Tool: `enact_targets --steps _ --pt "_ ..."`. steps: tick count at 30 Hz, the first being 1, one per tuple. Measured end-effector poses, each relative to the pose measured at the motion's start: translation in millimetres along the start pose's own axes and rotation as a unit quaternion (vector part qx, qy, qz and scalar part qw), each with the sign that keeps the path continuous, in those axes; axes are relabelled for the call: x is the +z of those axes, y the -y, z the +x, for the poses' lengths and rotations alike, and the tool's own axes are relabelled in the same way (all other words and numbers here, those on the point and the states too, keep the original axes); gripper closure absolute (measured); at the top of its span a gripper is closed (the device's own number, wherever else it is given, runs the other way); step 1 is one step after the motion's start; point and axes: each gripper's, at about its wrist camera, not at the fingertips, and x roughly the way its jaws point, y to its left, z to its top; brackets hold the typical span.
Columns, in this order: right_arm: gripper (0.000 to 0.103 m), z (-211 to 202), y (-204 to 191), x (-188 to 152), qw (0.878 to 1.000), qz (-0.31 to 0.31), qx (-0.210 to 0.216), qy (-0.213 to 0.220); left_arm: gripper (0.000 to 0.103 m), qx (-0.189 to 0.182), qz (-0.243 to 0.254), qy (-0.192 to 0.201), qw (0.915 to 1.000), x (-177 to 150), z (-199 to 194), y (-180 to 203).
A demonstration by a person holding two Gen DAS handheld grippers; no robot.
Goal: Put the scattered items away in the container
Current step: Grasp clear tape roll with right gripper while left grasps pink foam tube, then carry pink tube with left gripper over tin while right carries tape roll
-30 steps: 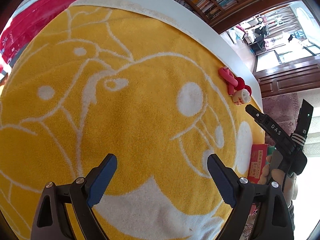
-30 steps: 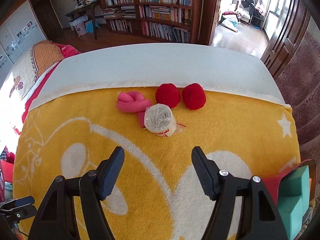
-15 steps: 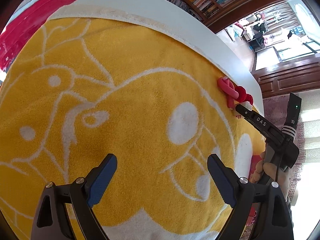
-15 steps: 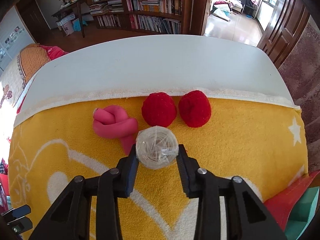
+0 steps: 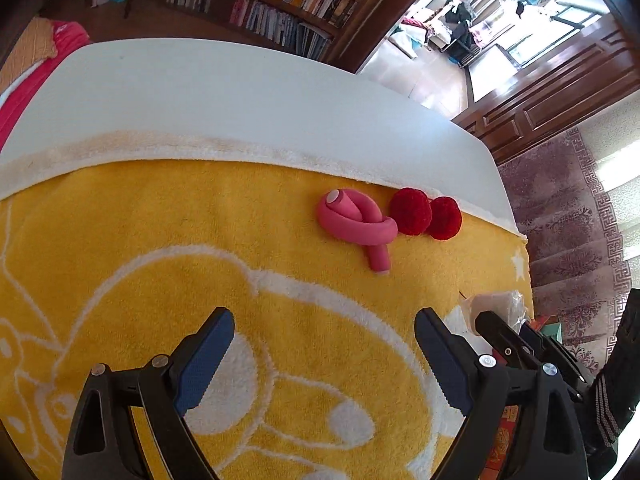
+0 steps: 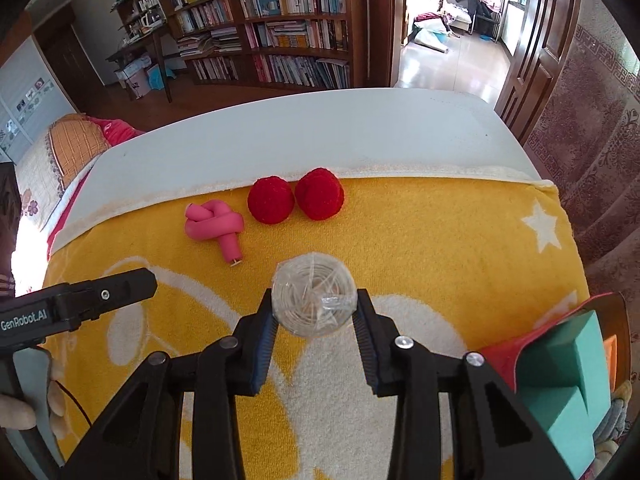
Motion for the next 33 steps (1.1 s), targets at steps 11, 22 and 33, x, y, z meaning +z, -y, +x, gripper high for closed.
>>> enact_targets --steps 11,22,33 --pt "0.062 -24 14 -2 1.000 0.012 0.019 0.011 0.010 0.022 0.028 0.003 0.9993 28 40 24" --pt "0.062 -29 15 -8 0.999 -0.002 0.032 0.013 0.011 0.091 0.054 0.007 0.9944 40 66 36" --pt "0.062 -43 15 -8 0.998 -0.008 0.053 0.026 0.039 0.093 0.052 0.021 0.9941 32 55 41"
